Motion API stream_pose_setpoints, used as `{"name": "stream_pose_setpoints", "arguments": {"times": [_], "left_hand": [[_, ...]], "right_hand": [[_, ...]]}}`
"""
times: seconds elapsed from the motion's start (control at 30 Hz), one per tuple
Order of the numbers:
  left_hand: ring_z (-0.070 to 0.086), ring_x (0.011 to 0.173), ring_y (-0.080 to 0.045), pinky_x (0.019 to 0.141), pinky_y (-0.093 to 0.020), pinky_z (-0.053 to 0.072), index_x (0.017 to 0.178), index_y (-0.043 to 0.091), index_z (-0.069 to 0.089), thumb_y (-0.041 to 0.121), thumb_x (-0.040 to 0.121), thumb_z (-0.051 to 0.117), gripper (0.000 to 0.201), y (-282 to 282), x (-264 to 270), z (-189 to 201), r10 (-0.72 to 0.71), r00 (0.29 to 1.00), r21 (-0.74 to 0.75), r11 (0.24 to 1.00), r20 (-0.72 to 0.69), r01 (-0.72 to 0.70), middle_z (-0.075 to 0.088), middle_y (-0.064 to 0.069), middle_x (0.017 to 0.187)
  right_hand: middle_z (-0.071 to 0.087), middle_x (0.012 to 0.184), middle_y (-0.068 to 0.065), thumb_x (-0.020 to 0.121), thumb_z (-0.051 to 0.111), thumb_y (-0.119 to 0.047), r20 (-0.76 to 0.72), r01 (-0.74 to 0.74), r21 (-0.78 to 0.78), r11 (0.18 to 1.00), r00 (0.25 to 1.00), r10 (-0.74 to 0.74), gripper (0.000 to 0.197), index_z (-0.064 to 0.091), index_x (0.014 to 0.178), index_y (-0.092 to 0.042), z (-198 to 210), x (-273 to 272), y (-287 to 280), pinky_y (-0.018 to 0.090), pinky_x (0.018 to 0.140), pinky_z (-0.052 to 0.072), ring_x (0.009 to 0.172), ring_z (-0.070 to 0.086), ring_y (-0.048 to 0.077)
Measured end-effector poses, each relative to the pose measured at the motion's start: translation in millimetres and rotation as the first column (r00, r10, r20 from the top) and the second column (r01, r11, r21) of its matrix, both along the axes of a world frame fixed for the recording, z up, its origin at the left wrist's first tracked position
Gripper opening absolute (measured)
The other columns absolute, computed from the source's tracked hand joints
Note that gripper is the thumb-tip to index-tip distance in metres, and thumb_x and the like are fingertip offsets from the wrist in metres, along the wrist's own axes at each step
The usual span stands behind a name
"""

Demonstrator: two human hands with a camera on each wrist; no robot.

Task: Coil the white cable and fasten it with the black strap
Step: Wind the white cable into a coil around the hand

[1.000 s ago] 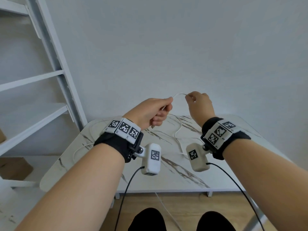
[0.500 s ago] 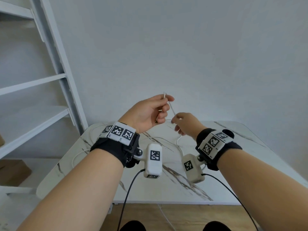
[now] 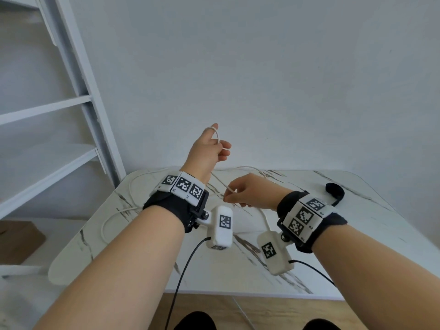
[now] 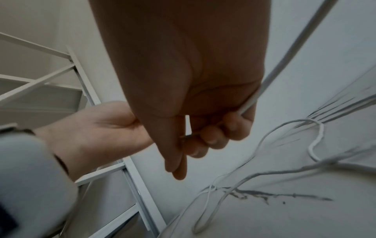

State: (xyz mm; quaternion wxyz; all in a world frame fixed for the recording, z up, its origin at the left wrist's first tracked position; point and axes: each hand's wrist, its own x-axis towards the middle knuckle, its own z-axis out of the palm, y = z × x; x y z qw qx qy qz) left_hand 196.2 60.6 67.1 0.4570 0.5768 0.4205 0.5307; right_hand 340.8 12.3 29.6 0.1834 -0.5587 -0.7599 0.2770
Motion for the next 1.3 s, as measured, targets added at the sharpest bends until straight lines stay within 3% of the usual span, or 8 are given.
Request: {"name": "stream_pose_setpoints", "arguments": {"times": [0.13,0.3,0.53,0.7,0.83,0.97,1.17,1.3], "left_hand": [[0.057,0.071,-0.013,0.071,-0.025,0.051,0.145,0.021,0.039,-0.002,0.096,0.032,0.054,6,-11,-7,0.107,0.951,0.09,0.992,-0.288,-0.085,0.064,-0.007,0.095],[0.059,0.074,-0.016,0.07,-0.024,0.051,0.144,0.02,0.041,-0.002,0.096,0.03,0.055,4,-17,-10,0.049,0.884,0.069,0.997,-0.464,-0.019,0.065,-0.009,0.097],[0.053,0.059,-0.018,0.061,-0.027,0.044,0.129,0.017,0.057,-0.001,0.091,0.032,0.049,-2,-16,-7,-0.053,0.788,-0.021,0.998,-0.614,0.051,0.063,-0.005,0.074],[0.037,0.048,-0.017,0.048,-0.024,0.029,0.115,0.013,0.065,0.004,0.09,0.032,0.043,-14,-16,-1,-0.135,0.845,-0.127,0.989,-0.517,0.08,0.053,-0.007,0.059],[0.027,0.039,-0.015,0.042,-0.021,0.021,0.114,0.007,0.066,0.015,0.095,0.033,0.038,-21,-15,2,-0.196,0.869,-0.216,0.971,-0.455,0.106,0.044,-0.006,0.051],[0.019,0.041,-0.013,0.043,-0.023,0.016,0.11,0.005,0.067,0.039,0.104,0.03,0.051,-30,-16,3,-0.389,0.847,-0.262,0.915,-0.363,0.307,0.035,-0.001,0.05],[0.016,0.043,-0.01,0.049,-0.029,0.011,0.114,0.004,0.064,0.03,0.103,0.037,0.039,-33,-17,10,-0.42,0.895,-0.176,0.902,-0.148,0.394,0.03,0.003,0.052],[0.018,0.04,-0.007,0.044,-0.023,0.014,0.117,0.006,0.062,0.031,0.104,0.036,0.038,-30,-16,11,-0.381,0.919,-0.14,0.909,0.097,0.392,0.03,0.004,0.052]], "right_hand": [[0.061,0.073,-0.003,0.088,0.067,-0.032,-0.052,0.011,0.041,0.999,0.999,-0.009,0.014,0.076,0.092,-0.022,6,6,-3,0.018,0.062,0.041,0.062,0.051,0.007],[0.052,0.067,0.004,0.083,0.073,-0.032,-0.239,0.14,0.117,0.983,0.965,-0.109,0.015,0.076,0.082,-0.017,23,13,-3,0.029,0.061,0.036,0.064,0.043,0.017],[0.05,0.057,-0.004,0.083,0.067,-0.016,-0.358,0.293,0.228,0.929,0.912,-0.2,0.011,0.071,0.08,-0.006,48,24,-5,0.021,0.052,0.033,0.051,0.04,0.009],[0.061,0.069,0.01,0.083,0.066,-0.012,-0.496,0.386,0.295,0.874,0.844,-0.205,0.009,0.074,0.085,-0.008,52,29,2,0.025,0.059,0.042,0.062,0.05,0.014],[0.061,0.071,0.0,0.083,0.071,-0.019,-0.535,0.454,0.347,0.821,0.815,-0.224,0.007,0.072,0.087,-0.013,46,32,10,0.027,0.063,0.045,0.064,0.053,0.014],[0.062,0.07,-0.004,0.083,0.073,-0.028,-0.589,0.545,0.346,0.764,0.76,-0.276,0.016,0.07,0.091,-0.014,38,34,15,0.025,0.063,0.046,0.066,0.056,0.012],[0.061,0.074,-0.006,0.087,0.067,-0.037,-0.56,0.602,0.294,0.742,0.738,-0.377,0.022,0.067,0.09,-0.016,27,32,20,0.023,0.058,0.039,0.064,0.054,0.01],[0.062,0.075,-0.008,0.094,0.056,-0.034,-0.572,0.58,0.25,0.775,0.734,-0.365,0.022,0.07,0.096,-0.017,19,27,18,0.026,0.068,0.043,0.073,0.056,0.013]]}}
